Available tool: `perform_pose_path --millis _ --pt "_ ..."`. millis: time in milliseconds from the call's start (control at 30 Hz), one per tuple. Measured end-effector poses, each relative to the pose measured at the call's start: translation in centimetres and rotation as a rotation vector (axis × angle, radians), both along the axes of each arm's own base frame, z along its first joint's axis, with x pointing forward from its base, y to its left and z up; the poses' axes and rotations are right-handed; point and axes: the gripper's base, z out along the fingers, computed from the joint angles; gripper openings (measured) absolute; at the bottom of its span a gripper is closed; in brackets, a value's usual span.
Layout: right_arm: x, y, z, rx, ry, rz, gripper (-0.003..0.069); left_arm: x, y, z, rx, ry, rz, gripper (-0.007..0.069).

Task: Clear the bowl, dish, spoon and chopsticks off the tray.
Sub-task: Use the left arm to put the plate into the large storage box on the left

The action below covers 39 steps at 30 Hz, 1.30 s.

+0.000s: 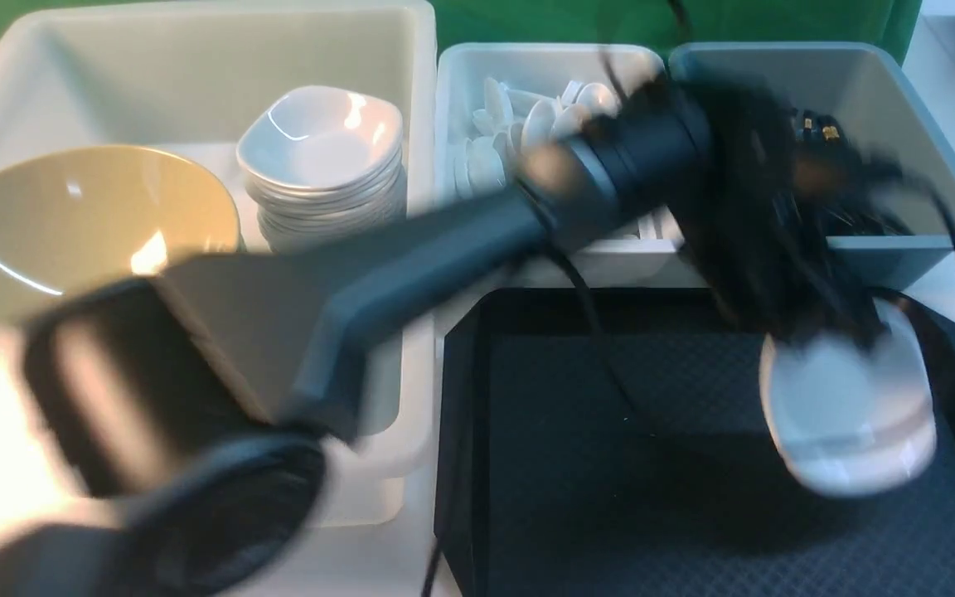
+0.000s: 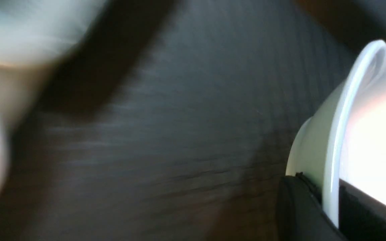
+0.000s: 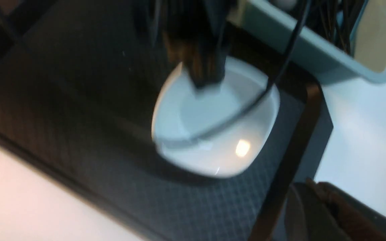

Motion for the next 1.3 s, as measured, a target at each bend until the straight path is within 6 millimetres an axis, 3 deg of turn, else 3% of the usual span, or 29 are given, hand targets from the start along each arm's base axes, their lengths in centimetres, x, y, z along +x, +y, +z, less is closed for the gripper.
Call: perform_pose_path --millis 33,67,100,200,267,300,400,500,533,633,767,967,1167,1300 --pt "0.1 0.2 0.1 0.018 -0.010 0.008 0.0045 0.3 1.7 2.3 -0.003 -0.036 0.016 0.0001" --pt "0.2 0.3 0.1 0.028 -0.015 0.013 0.0045 0.4 2.3 3.3 -0.010 -0.051 0.025 0.0001" --pt "0.5 0.7 0.2 0.053 -0.031 0.033 0.0045 0.6 5.0 6.4 -0.008 -0.101 0.058 0.0001" --pt "1.7 2.0 0.2 0.096 -0.029 0.090 0.0045 1.0 11.9 11.9 0.039 -0.190 0.170 0.0001" --pt "2.3 2.6 0.1 0.106 -0.016 0.110 0.0045 1.0 14.3 13.5 0.053 -0.217 0.217 0.0001" --pt "3.1 3.3 0.1 0.116 0.006 0.135 0.0046 1.6 18.4 15.4 0.061 -0.252 0.317 0.0001" --pt "4.2 4.2 -0.2 0.127 0.045 0.161 0.0048 2.6 23.8 16.6 0.056 -0.256 0.468 0.0001" --pt "5.2 5.0 -0.7 0.130 0.083 0.170 0.0050 3.8 29.2 15.7 0.024 -0.180 0.607 0.0001" --pt "5.3 5.0 -0.8 0.129 0.084 0.170 0.0050 3.9 29.6 15.8 0.023 -0.182 0.616 0.0001" --pt "6.1 5.7 -1.3 0.139 0.105 0.185 0.0052 6.0 33.0 12.8 -0.092 -0.104 0.733 0.0001" --pt "6.8 6.4 -1.7 0.167 0.124 0.215 0.0054 8.3 34.4 8.7 -0.184 -0.065 0.814 0.0001" --pt "7.5 7.4 -2.5 0.187 0.172 0.250 0.0057 11.3 34.5 3.2 -0.185 -0.062 0.811 0.0001" --pt "7.9 7.6 -2.9 0.176 0.181 0.261 0.0061 13.0 34.7 0.6 -0.174 -0.062 0.824 0.0036" --pt "8.1 7.7 -3.1 0.162 0.186 0.271 0.0061 13.3 34.7 0.1 -0.147 -0.081 0.803 0.0144"
